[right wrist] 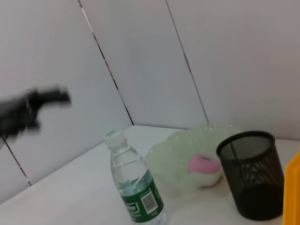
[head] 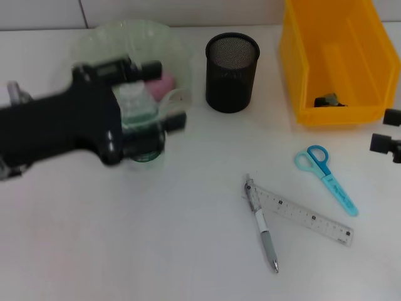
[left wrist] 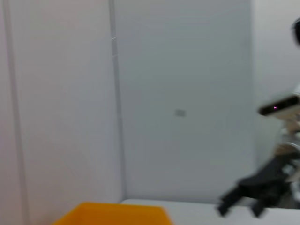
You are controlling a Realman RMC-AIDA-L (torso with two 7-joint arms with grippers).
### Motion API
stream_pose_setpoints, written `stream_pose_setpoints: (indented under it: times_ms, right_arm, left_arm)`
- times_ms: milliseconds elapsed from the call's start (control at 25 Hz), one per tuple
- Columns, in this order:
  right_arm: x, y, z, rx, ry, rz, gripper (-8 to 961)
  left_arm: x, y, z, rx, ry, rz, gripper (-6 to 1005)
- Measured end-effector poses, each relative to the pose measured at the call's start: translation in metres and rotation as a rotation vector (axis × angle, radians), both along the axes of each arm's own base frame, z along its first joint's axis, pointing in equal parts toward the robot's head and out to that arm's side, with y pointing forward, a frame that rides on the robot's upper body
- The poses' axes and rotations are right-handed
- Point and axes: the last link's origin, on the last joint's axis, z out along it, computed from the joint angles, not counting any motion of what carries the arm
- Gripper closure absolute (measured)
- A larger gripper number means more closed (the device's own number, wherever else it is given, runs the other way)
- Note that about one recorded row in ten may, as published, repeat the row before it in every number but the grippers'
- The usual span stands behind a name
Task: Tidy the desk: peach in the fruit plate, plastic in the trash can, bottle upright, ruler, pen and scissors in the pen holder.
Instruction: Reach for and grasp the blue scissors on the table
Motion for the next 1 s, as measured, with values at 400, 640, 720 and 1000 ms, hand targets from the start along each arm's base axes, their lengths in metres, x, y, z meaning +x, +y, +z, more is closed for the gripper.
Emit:
stream_pose_setpoints:
  times_ms: [400, 640, 720, 1000]
  right_arm:
    - [-0.059, 0.024, 0.042, -0.073, -0.294, -0.144, 131]
    - [-0.097, 0.042, 0.031, -0.145, -0.581, -0.39, 132]
    - [-0.102, 0.047, 0.02, -0.167, -0.644, -0.45, 132]
    - [-0.108, 0.062, -0.027, -0.231, -0.726, -0.493, 133]
  left_arm:
    - [-0.052, -0.019, -0.063, -0.208, -0.091, -0.028, 210]
    - [-0.065, -0.024, -0.077, -0.164, -0.066, -0.051, 202]
    - [-0.068, -0.024, -0.084, -0.17, -0.055, -0.048, 202]
    - [-0.069, -0.021, -0.091, -0.177, -0.031, -0.041, 202]
